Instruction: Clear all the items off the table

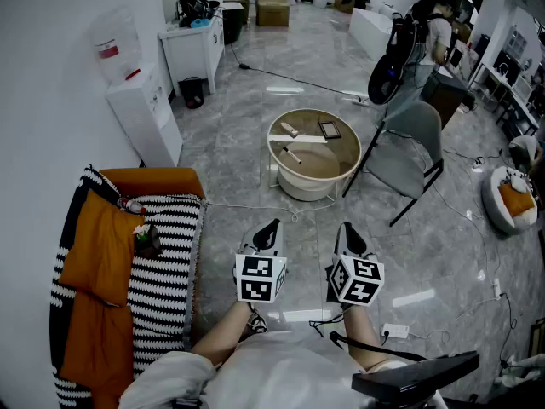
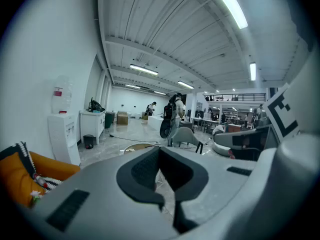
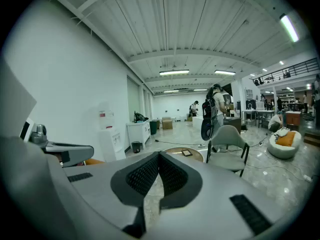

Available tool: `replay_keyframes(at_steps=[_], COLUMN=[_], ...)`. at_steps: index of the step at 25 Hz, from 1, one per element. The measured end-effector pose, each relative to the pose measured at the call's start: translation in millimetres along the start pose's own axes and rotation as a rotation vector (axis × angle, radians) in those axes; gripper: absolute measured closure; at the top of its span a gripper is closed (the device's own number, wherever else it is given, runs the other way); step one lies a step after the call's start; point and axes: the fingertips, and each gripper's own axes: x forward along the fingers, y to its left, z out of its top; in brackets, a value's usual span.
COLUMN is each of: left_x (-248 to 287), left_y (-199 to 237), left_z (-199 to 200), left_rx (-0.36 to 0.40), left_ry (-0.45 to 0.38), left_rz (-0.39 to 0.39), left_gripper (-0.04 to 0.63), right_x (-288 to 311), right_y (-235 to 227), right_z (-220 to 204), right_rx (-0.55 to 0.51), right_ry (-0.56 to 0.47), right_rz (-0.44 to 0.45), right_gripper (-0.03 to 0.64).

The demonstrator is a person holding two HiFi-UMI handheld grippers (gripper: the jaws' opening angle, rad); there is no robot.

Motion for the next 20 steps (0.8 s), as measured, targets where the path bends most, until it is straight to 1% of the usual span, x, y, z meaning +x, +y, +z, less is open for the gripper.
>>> replay_keyframes(at_steps=[3, 7, 11, 16, 20], left_x=[0.5, 4.1, 8.0, 15.9, 25.3], left_y=[6.3, 16.3, 26.1, 34.5, 39.3], left_z=[2.4, 5.0, 3.4, -6.5, -12.4], left_rx=[-0.003, 0.000, 0.005, 0.016, 0.016], left_ry=[-0.001, -0.005, 0.001, 0.018, 0.040], left_rz=[0.004, 0.000, -0.008, -0.027, -0.041], left_gripper=[0.588, 0.588, 0.588, 0.588, 0.588], right_x=[3.1, 10.3, 17.1, 25.1, 29.4], right_y=[4.3, 11.4, 17.8, 18.9, 18.1], right_z=[0.1, 0.6, 0.4, -10.6, -21.1], right_rx=[0.005, 0.044, 0.042, 0.063, 0.080], right_ry=[0.005, -0.005, -0.007, 0.002, 0.030], right_rz=[0.000, 0.004, -0.007, -0.026, -0.041], right_gripper=[0.594, 0.594, 0.592, 0.592, 0.592])
